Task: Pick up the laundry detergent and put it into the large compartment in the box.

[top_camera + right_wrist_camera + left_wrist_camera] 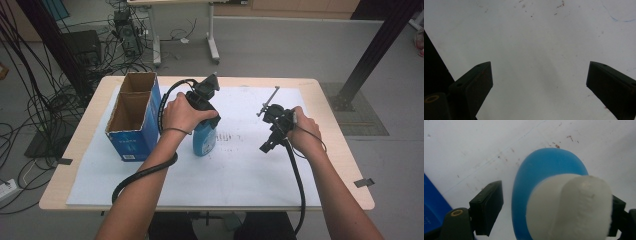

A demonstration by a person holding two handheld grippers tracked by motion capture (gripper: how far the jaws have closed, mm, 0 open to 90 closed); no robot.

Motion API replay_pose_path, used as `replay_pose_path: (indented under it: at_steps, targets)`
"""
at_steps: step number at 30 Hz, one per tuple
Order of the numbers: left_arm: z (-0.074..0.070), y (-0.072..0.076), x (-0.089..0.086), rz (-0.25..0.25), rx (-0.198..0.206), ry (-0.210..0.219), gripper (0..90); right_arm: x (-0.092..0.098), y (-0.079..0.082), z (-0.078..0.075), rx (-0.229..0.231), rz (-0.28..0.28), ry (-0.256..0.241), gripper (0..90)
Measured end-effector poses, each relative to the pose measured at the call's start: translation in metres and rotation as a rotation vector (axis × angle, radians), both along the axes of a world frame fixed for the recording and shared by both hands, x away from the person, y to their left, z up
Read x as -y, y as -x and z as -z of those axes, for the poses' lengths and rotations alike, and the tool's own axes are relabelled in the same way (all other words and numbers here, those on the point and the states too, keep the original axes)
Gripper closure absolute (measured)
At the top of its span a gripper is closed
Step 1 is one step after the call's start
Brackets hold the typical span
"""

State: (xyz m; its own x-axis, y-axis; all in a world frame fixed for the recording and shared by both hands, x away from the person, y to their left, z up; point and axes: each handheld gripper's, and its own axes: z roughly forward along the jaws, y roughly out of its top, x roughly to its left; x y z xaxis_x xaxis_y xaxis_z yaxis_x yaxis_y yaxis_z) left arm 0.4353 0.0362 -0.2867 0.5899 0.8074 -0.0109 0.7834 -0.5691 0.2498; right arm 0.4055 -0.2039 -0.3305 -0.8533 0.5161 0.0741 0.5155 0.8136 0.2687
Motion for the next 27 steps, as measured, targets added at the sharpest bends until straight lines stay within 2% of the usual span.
replay_pose_path:
  at_steps: [13, 27]
  targets:
    - [-0.0020, 0.0019, 0.0001, 0.005, -0.007, 0.020, 36.3, -0.0005, 0.0003, -0.0002, -0.001, 0.003, 0.003, 6.7]
    - [-0.0020, 0.0036, 0.0006, 0.002, 0.004, 0.019, 37.2, 0.0000, 0.0010, -0.0009, 0.003, 0.002, 0.003, 6.7]
